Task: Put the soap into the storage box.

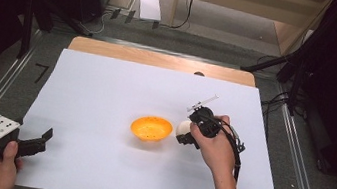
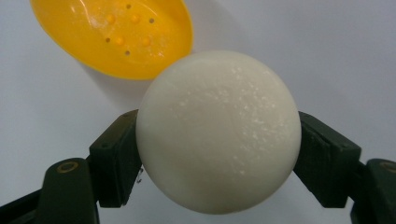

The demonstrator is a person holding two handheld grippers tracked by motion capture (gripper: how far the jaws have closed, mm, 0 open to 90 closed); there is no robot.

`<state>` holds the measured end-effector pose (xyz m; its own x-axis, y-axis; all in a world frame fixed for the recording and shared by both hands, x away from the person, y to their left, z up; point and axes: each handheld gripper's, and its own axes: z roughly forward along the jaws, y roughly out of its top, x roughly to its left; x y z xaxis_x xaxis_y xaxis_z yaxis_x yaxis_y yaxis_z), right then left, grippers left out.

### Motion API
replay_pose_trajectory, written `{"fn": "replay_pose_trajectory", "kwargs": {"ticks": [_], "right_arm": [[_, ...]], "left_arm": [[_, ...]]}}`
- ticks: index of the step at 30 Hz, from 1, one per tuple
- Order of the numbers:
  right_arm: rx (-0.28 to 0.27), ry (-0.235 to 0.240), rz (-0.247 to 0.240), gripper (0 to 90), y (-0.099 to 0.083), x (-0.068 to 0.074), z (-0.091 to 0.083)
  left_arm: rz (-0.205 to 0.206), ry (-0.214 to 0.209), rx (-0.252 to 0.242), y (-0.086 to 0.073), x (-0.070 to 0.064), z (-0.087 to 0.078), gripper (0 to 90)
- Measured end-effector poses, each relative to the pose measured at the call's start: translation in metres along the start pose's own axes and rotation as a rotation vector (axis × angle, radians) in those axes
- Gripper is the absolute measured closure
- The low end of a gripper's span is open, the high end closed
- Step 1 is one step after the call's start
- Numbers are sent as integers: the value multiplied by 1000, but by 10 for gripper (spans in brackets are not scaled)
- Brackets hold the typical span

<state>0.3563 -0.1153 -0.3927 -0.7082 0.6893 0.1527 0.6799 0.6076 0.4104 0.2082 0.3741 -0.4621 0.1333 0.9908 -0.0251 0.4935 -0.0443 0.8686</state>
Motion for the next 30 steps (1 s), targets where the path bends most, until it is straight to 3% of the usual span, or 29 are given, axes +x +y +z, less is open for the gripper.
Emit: {"fn": "replay_pose_trajectory", "kwargs": {"ticks": [30], "right_arm": [[1, 38, -67, 248, 43, 35, 20]], "left_arm": [[1, 1, -6, 0, 0, -1, 0]]}}
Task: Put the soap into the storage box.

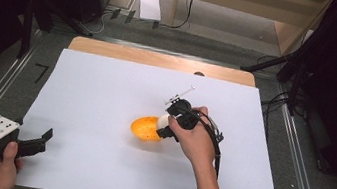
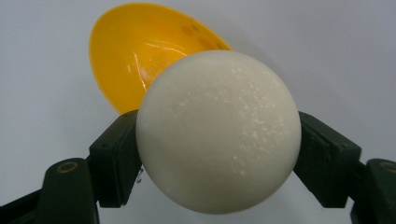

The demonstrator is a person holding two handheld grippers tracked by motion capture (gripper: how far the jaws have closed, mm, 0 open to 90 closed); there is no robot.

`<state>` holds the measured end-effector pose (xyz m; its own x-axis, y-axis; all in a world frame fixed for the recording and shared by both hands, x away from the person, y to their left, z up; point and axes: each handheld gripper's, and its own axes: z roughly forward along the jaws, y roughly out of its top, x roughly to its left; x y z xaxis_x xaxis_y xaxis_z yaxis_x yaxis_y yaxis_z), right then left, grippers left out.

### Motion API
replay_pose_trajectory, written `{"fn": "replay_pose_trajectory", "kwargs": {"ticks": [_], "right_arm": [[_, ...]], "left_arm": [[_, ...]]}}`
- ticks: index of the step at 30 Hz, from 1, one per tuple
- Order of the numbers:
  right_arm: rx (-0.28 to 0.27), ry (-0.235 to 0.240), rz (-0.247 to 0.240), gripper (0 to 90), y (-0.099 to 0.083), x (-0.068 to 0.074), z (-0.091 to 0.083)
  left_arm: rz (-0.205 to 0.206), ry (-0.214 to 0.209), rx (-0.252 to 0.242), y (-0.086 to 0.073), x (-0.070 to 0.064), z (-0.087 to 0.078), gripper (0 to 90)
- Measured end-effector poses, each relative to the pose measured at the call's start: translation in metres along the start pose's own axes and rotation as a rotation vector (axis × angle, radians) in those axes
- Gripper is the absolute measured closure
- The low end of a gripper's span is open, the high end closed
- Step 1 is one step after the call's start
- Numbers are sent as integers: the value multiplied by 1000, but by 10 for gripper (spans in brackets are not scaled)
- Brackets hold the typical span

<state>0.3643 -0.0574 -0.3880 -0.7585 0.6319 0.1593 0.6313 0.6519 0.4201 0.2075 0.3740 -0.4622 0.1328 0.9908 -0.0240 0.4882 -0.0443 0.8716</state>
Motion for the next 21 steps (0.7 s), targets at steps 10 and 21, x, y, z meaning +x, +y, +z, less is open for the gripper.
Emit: {"fn": "replay_pose_trajectory", "kwargs": {"ticks": [10, 21], "right_arm": [[13, -2, 10, 248, 9, 6, 11], [33, 9, 36, 247, 19, 16, 28]], "left_arm": [[0, -2, 1, 0, 0, 0, 0], [0, -2, 0, 0, 0, 0, 0]]}}
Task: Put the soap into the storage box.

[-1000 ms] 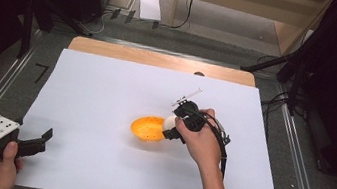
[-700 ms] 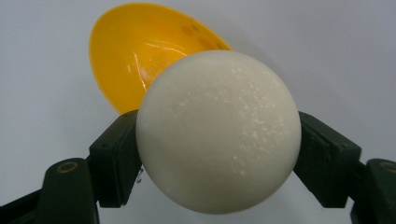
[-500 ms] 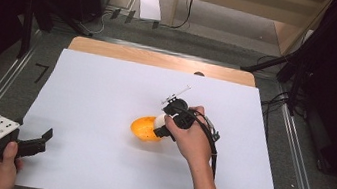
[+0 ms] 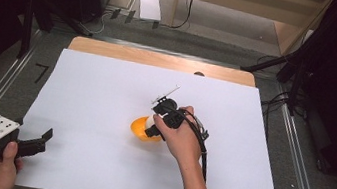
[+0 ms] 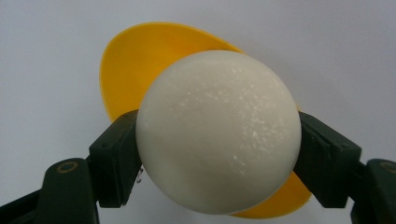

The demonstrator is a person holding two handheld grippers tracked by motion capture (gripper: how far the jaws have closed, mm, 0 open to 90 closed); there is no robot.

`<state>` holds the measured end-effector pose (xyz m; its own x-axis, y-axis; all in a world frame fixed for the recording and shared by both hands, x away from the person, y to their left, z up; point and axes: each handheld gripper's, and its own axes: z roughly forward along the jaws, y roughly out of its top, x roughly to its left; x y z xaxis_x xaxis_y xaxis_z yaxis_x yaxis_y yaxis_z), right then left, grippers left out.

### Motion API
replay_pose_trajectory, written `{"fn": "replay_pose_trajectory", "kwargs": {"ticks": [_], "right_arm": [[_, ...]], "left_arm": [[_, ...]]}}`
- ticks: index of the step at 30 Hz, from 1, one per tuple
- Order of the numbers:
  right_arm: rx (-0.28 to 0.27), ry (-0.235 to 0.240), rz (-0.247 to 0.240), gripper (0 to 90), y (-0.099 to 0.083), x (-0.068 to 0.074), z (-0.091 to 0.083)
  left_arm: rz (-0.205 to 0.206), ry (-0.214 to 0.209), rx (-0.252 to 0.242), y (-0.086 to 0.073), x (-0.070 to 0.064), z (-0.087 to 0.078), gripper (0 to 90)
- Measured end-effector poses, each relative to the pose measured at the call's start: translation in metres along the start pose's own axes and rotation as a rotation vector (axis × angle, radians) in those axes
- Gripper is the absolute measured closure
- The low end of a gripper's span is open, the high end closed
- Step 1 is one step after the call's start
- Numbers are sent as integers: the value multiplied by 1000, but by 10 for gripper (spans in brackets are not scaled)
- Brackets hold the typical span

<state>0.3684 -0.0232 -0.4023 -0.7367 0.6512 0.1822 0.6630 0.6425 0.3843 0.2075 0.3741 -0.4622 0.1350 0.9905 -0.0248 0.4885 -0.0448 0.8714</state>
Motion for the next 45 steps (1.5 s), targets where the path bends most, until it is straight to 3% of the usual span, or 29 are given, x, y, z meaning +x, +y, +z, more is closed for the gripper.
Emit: {"fn": "replay_pose_trajectory", "kwargs": {"ticks": [5, 10, 13, 15, 21, 24, 25, 27, 37, 45], "right_arm": [[-7, -9, 26, 247, 2, 1, 2], [19, 0, 33, 248, 1, 2, 6], [-7, 22, 45, 194, 0, 1, 4], [-2, 10, 42, 142, -1, 2, 1], [-24, -5, 46, 132, -5, -1, -4], [-47, -2, 29, 125, -11, -3, -8], [-58, -7, 23, 48, -15, -5, -11], [-57, -15, 25, 0, -19, -6, -15], [-94, -31, 44, 0, -42, -22, -32], [-95, -47, 78, 0, -67, -39, -32]], "left_arm": [[1, -1, 0, 0, 0, 0, 0], [0, -1, 0, 0, 0, 0, 0], [-1, -2, 0, 0, 0, 0, 0], [-1, -2, 0, 0, 0, 0, 0], [0, -1, 1, 0, 0, 0, 0], [-1, -1, 0, 0, 0, 0, 0], [0, -1, -2, 0, -1, 0, 0], [1, 1, -1, 0, -1, 0, 0], [3, 4, 4, 0, -1, 1, 0], [3, 4, 3, 0, -1, 1, 0]]}}
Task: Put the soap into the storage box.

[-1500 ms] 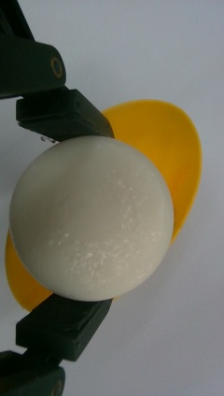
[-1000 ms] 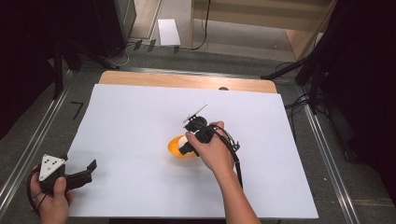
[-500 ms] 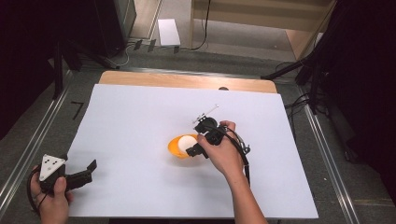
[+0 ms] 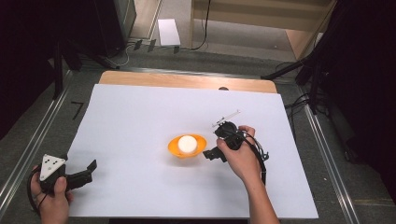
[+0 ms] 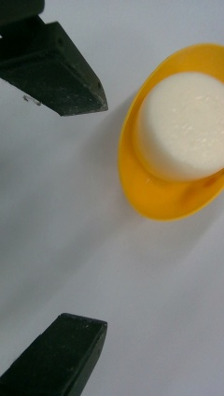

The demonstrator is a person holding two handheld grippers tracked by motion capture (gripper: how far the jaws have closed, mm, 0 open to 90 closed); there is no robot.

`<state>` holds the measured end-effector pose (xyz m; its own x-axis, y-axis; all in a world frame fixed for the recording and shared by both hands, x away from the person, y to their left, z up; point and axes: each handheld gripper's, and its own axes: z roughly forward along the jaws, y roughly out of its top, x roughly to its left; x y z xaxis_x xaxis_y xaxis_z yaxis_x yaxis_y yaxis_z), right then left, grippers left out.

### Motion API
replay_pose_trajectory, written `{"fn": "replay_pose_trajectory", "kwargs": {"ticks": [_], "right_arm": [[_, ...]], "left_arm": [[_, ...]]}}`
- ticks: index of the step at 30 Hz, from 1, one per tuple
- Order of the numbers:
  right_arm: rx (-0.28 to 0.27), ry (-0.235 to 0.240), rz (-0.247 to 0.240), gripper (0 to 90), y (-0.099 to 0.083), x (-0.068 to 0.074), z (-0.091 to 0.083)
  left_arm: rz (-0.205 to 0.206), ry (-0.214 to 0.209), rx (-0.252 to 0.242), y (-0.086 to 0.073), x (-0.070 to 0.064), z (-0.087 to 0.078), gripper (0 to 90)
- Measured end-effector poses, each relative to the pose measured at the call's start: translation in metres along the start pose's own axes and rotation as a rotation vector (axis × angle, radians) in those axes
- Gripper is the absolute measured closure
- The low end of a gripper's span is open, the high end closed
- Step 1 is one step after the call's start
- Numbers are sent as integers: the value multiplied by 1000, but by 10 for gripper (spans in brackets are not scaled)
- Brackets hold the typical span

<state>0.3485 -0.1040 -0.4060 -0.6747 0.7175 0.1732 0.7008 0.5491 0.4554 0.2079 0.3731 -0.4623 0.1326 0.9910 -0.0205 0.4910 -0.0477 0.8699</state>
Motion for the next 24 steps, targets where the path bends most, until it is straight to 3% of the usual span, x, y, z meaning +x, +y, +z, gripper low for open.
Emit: {"fn": "replay_pose_trajectory", "kwargs": {"ticks": [8, 16, 24], "right_arm": [[-3, 7, 39, 0, -17, -10, -2], [-18, -15, 55, 0, -36, -22, -10], [-52, -20, 84, 0, -61, -36, -16]], "left_arm": [[-2, -13, -1, 0, 1, 0, 0], [-3, -10, 0, 0, 0, 0, 0], [-2, -12, -5, 0, 0, -1, 0]]}}
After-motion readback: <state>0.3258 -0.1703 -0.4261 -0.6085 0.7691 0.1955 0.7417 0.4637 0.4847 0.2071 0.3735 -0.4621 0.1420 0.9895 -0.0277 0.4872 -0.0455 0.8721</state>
